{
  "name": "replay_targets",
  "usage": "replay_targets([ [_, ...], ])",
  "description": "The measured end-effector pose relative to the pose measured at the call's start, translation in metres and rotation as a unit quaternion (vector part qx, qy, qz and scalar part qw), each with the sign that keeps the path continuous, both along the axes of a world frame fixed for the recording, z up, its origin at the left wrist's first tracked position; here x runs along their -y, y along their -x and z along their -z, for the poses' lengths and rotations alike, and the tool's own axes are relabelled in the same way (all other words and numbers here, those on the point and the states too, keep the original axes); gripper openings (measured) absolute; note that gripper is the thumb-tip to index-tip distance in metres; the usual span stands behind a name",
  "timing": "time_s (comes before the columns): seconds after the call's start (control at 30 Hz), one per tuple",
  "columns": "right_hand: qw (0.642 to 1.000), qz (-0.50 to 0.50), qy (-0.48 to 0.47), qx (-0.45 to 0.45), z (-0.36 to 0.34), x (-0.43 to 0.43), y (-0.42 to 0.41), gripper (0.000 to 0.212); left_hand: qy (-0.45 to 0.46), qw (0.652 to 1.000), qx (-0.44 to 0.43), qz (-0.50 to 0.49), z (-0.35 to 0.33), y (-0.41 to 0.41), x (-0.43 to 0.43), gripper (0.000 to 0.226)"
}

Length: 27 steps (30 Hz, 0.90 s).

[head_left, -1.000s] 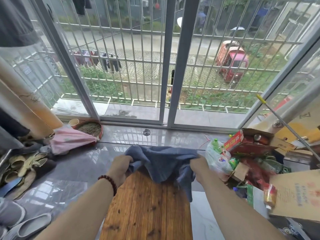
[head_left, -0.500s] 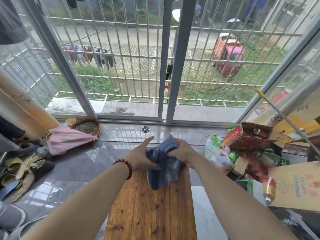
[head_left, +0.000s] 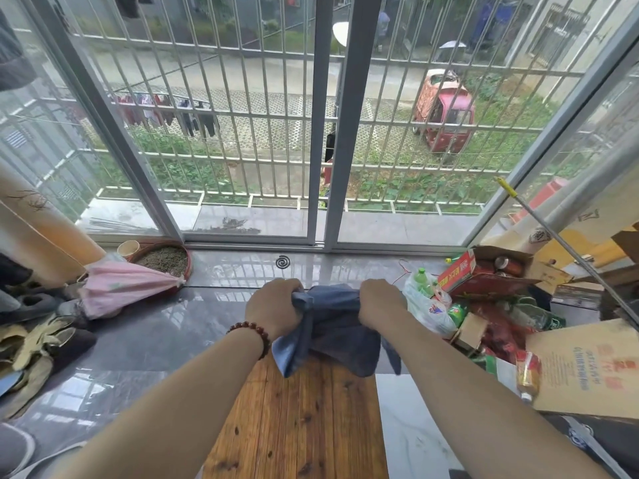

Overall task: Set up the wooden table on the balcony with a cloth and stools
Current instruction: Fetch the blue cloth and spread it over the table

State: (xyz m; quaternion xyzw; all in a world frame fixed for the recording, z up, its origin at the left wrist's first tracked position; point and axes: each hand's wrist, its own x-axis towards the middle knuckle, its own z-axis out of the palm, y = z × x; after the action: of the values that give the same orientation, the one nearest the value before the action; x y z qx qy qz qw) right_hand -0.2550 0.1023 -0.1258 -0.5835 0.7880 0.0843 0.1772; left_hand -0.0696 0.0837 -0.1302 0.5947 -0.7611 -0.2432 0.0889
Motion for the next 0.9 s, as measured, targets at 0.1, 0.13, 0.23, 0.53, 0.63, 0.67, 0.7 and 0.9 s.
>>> replay_targets([
  [0.1,0.992,0.102,0.061,0.030,0.006,0.004,0.008,0.027,0.031,0.999,-0.017,-0.006,-0.002,0.001,0.002,0.012],
  [0.13,0.986,0.136,0.082,0.047,0.008,0.003,0.012,0.026,0.032,0.999,-0.021,-0.011,-0.003,-0.001,0.003,0.013],
  [0.23,0.975,0.185,0.072,0.102,0.016,0.004,0.017,0.028,0.028,0.999,-0.015,-0.012,-0.001,-0.006,0.003,0.010],
  [0.53,0.843,0.328,0.122,0.408,0.015,0.005,0.002,0.033,-0.023,0.998,0.030,-0.040,0.002,-0.006,0.004,0.011],
  [0.63,0.837,0.330,0.159,0.406,0.012,0.011,0.003,0.030,-0.027,0.998,0.014,-0.048,0.000,-0.006,0.007,0.012],
  [0.67,0.844,0.326,0.177,0.387,0.009,0.012,0.003,0.028,-0.023,0.998,0.007,-0.052,-0.002,-0.005,0.008,0.013],
  [0.7,0.855,0.314,0.200,0.361,0.005,0.012,0.004,0.028,-0.015,0.998,-0.002,-0.057,-0.004,-0.005,0.009,0.013],
  [0.9,0.924,0.144,0.289,0.205,-0.006,0.018,0.021,0.013,0.034,0.994,-0.027,-0.097,-0.017,-0.014,0.024,0.025],
])
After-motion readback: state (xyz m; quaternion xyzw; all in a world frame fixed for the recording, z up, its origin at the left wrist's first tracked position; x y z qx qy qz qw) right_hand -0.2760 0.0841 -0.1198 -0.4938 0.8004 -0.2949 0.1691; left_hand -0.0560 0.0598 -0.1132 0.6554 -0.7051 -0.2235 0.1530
